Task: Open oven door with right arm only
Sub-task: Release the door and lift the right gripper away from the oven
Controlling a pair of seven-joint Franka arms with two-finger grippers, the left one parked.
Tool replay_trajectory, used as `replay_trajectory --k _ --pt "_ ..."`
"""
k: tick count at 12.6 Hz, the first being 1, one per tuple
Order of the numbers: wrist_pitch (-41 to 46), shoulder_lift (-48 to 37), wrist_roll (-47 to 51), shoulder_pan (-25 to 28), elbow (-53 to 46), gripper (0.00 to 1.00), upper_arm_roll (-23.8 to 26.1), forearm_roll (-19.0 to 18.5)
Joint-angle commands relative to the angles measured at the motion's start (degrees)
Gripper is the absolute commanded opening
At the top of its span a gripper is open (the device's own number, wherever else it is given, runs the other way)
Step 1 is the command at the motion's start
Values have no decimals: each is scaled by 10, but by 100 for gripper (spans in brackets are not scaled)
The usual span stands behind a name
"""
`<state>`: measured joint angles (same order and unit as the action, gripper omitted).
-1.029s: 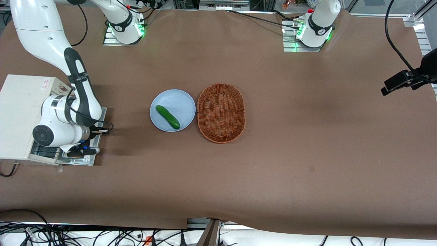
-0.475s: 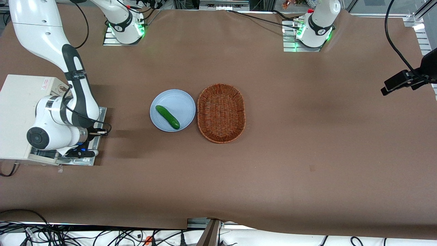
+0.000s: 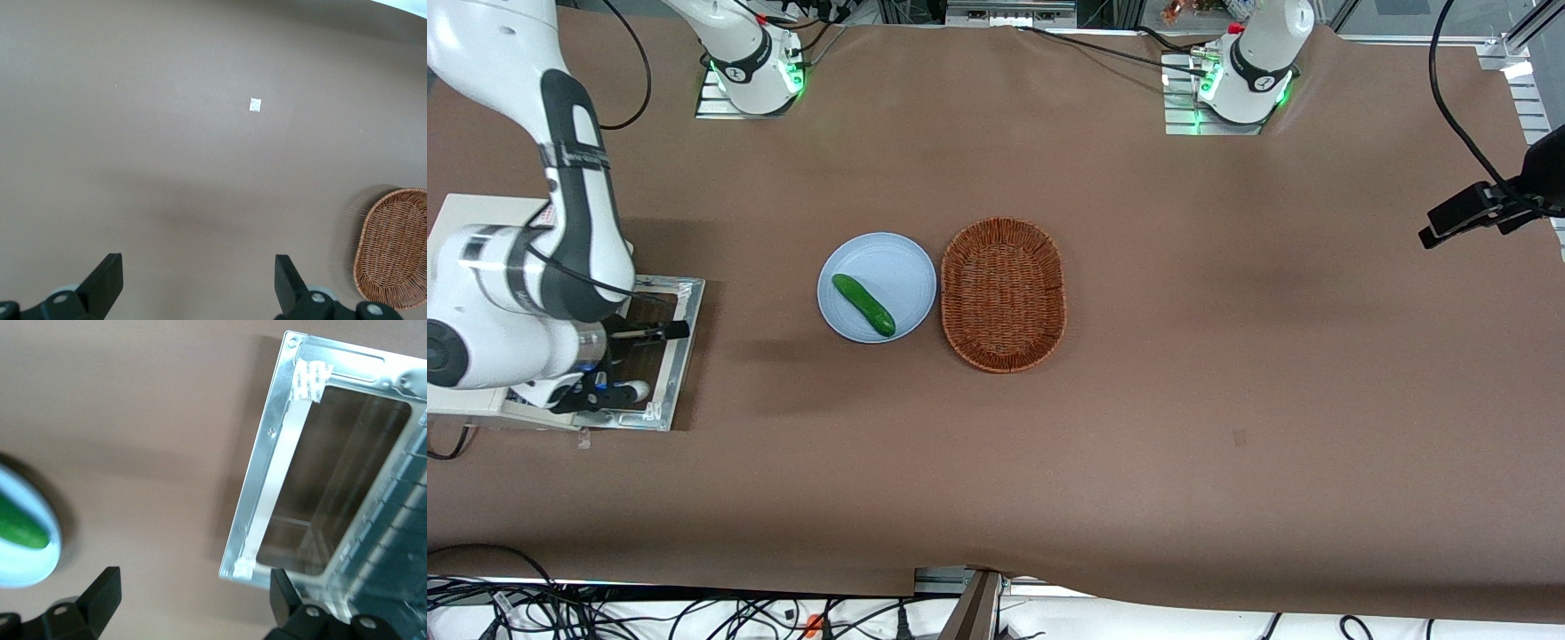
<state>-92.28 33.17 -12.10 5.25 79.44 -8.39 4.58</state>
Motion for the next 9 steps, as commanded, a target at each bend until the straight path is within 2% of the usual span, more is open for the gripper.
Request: replay_trajectory --k 1,6,9 --pt "50 -22 -3 -2 -28 100 0 4" --pt "27 -128 1 -2 40 100 -9 3" --pt "-44 -235 28 -2 157 100 -17 -2"
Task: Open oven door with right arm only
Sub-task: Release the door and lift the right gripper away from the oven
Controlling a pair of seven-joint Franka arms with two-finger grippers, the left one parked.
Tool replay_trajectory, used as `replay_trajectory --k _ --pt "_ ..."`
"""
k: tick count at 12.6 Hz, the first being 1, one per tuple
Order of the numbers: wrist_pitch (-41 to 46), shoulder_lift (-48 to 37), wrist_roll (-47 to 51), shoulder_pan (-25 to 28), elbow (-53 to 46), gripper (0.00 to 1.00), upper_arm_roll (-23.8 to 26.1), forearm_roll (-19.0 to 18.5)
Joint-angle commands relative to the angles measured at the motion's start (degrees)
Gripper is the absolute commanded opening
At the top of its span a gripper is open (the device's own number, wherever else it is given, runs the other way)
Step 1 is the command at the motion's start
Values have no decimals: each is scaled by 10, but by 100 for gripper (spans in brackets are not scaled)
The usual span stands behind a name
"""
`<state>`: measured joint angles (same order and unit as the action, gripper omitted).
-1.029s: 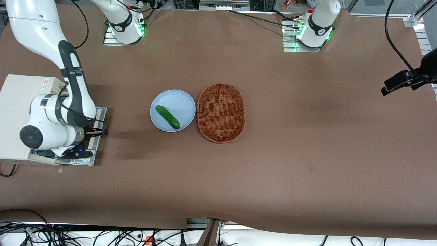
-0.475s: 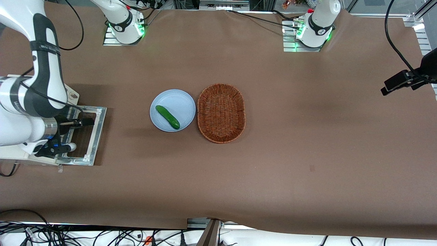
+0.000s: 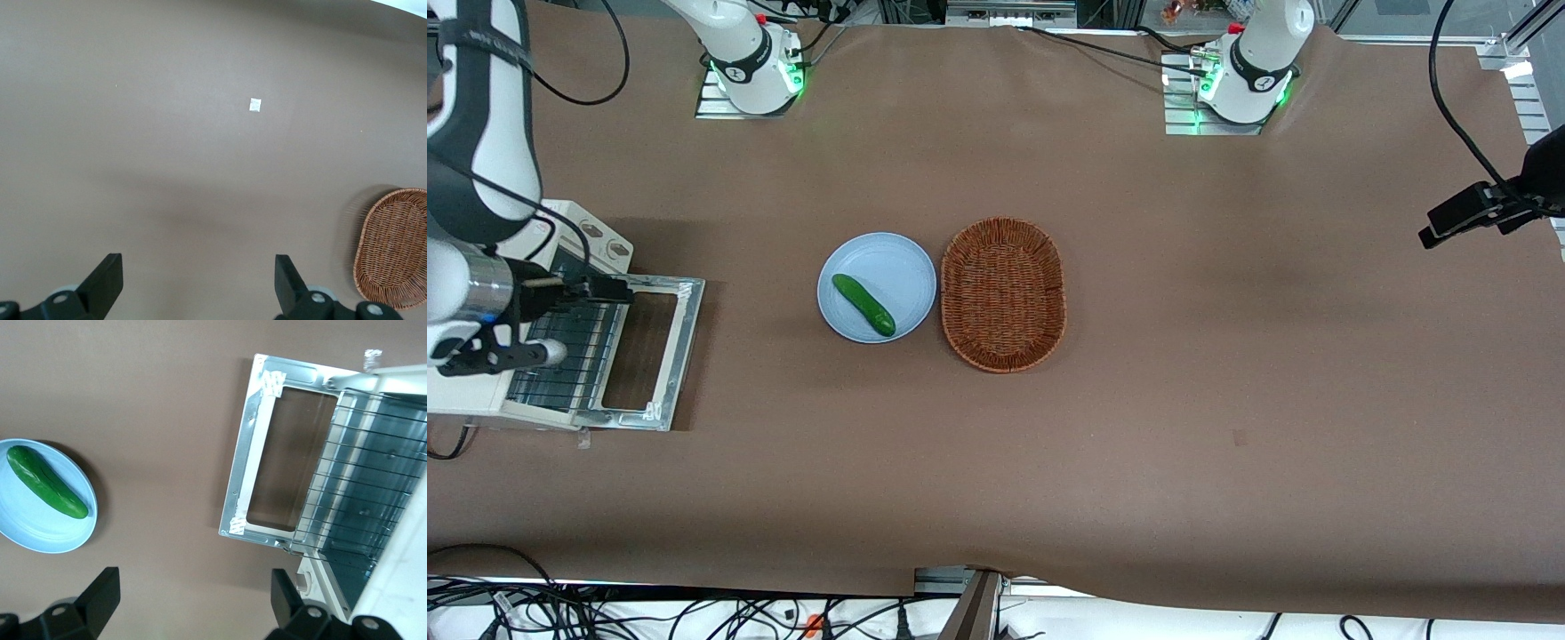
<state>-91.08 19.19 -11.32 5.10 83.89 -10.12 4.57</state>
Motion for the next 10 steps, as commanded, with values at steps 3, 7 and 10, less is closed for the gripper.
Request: replay_trajectory --k 3,7,10 --pt "-74 -144 66 0 147 100 1 -19" --pt "-50 -171 88 0 130 100 0 -25" --pt "-24 -156 73 -1 88 100 1 -47"
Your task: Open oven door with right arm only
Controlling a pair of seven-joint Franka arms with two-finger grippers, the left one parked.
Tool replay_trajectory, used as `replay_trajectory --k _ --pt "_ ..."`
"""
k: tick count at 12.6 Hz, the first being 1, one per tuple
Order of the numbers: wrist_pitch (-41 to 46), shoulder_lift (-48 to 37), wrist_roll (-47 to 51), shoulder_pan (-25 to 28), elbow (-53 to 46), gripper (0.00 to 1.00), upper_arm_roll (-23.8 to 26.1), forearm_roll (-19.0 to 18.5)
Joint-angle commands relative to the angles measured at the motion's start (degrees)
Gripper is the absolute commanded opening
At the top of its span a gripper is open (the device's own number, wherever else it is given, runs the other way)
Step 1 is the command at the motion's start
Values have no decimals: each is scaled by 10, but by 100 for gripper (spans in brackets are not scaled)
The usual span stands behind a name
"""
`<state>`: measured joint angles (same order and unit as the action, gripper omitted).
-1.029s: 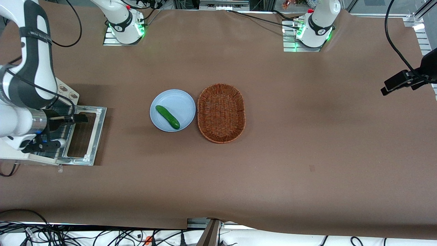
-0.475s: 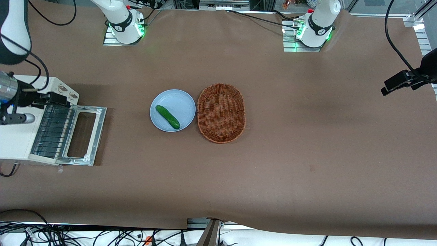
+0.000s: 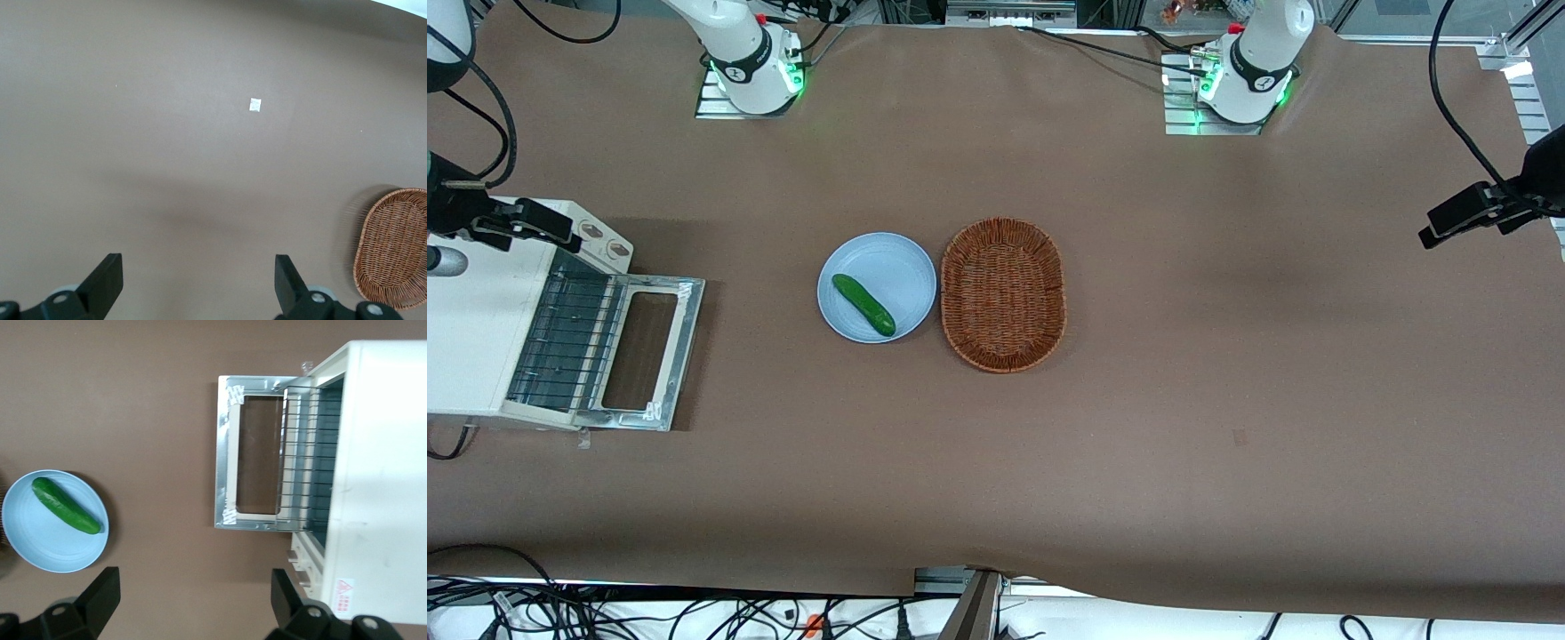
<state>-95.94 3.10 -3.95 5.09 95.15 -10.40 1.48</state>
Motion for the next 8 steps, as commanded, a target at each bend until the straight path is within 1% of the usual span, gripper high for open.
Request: replay_trajectory --k 1,4,8 --pt "37 5 -2 0 -33 100 4 -17" --pt "60 5 2 4 -50 100 7 -17" --pt "62 4 -1 4 -51 100 7 -17"
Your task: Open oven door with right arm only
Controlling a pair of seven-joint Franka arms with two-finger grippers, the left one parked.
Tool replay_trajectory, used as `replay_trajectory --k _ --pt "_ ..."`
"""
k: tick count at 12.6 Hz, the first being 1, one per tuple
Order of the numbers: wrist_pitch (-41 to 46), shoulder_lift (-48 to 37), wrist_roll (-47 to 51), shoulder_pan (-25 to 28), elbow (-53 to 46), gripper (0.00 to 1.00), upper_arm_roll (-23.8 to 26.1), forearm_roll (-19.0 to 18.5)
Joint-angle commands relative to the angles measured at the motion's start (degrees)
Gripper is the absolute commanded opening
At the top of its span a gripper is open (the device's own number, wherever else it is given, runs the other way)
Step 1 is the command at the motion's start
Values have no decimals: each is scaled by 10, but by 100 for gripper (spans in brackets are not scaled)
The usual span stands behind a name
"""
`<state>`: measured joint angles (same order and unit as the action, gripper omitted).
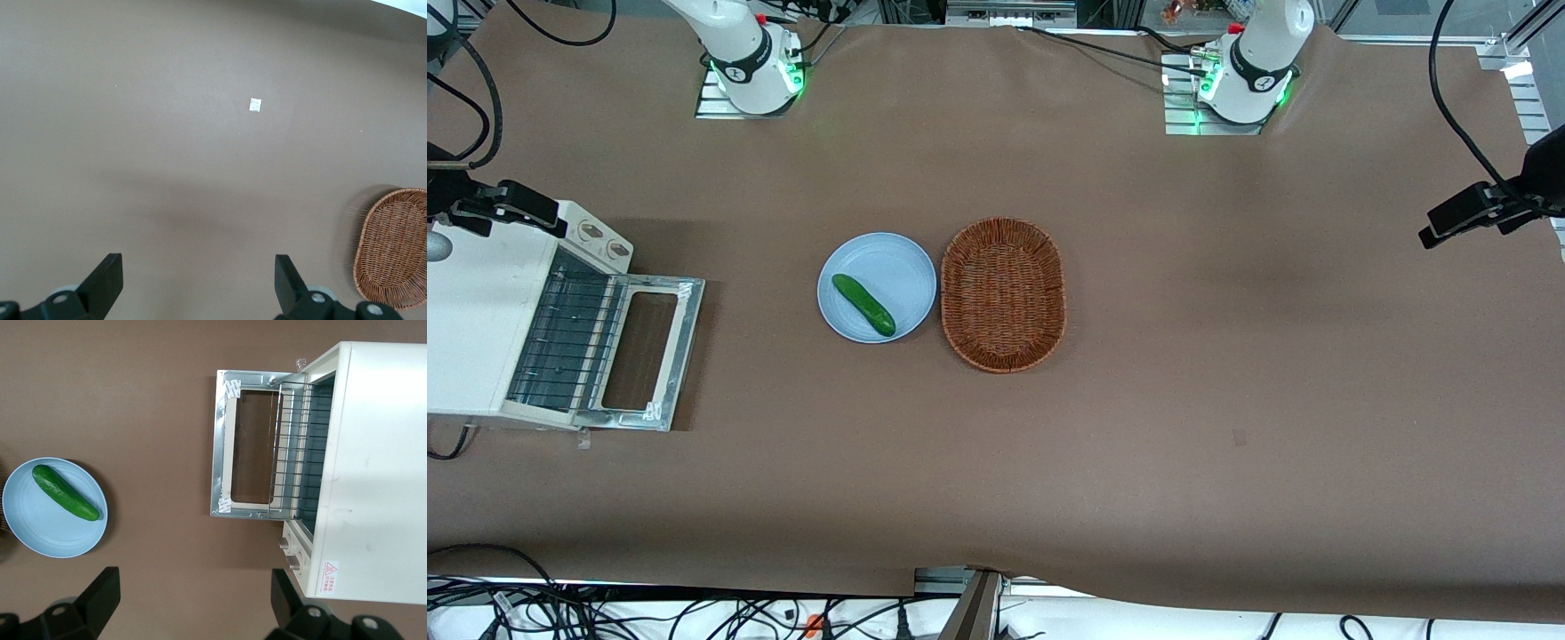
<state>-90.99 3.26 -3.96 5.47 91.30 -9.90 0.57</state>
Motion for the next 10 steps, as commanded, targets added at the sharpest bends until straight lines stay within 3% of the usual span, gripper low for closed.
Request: replay_trajectory --k 1,10 --pt "13 3 -2 0 -12 100 2 -7" --pt "30 1 -2 -1 -14 100 1 -5"
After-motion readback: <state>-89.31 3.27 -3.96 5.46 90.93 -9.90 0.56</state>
